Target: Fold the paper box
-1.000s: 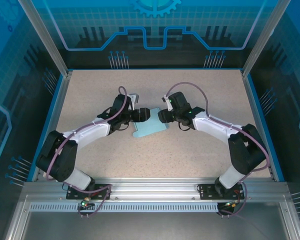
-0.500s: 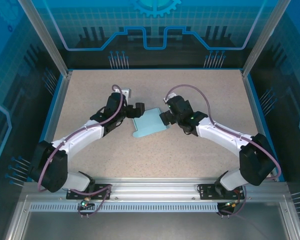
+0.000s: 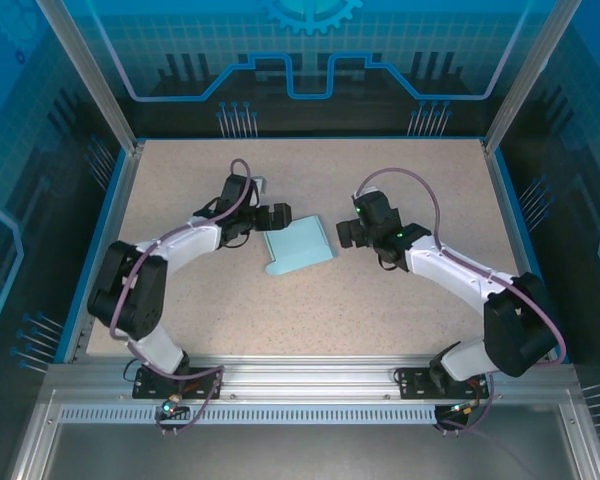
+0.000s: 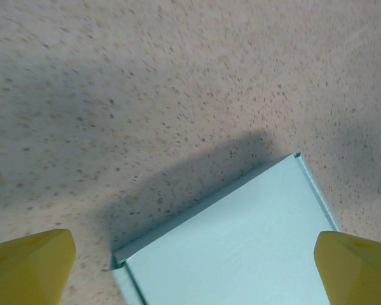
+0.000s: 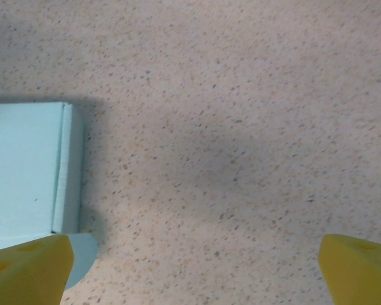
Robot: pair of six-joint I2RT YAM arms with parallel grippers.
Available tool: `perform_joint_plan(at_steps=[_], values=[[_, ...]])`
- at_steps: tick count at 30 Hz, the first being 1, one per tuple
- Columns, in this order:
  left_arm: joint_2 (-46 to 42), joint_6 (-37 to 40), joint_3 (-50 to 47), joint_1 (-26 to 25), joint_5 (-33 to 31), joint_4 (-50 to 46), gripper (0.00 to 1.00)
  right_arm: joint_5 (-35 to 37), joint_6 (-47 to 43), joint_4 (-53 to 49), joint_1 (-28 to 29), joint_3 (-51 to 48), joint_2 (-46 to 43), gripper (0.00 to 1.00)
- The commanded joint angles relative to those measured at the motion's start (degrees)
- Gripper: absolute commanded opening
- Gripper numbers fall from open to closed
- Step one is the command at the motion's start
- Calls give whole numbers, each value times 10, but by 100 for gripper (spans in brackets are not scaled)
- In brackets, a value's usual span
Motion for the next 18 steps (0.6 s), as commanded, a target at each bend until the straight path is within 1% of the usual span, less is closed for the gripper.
perform_joint_plan(at_steps=[1,4,7,10,12,15,18], values=[[48,34,55,0,50,-40,97,-35,22,-1,2,-8,1,100],[93,55,98,0,62,-76,96,-58,18,1,3,-9,9,100],[118,62,122,0,99,-97,93,-93,11,6,4,-11,15,100],[126,61,120,-2,141,-97,90,-137,6,9,1,-11,23,100],[129,63,116,-5,157,-99,86,-155,5,8,0,-11,29,100],[125,62,110,-8,170,-107,81,-161,2,-3,-2,-8,35,100],[105,50,81,-17,175,-94,78,-161,1,-21,-9,-3,35,100]])
